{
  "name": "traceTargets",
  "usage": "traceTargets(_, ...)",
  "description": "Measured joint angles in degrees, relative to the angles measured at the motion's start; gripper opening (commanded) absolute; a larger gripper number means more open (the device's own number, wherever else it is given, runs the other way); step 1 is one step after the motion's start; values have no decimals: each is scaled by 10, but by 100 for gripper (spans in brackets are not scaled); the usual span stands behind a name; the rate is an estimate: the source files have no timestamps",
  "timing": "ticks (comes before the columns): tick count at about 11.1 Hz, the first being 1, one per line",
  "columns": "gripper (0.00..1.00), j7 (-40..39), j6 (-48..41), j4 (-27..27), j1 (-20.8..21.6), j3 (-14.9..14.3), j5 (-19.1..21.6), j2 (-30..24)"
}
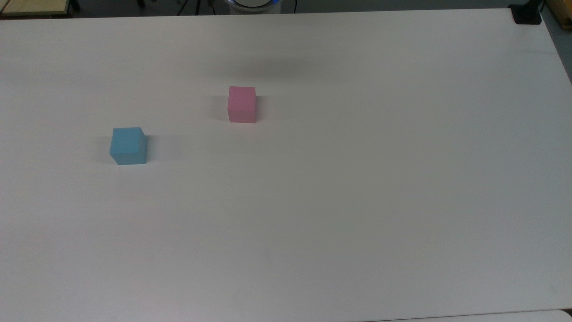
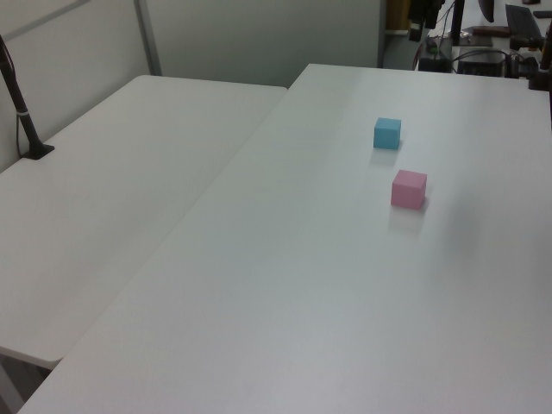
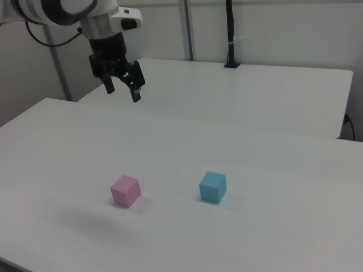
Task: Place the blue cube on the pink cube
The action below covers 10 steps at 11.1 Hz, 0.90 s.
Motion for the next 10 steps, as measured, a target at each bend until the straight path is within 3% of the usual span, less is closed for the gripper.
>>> traceTargets(10,100,-3,2,1,1,3,0,0)
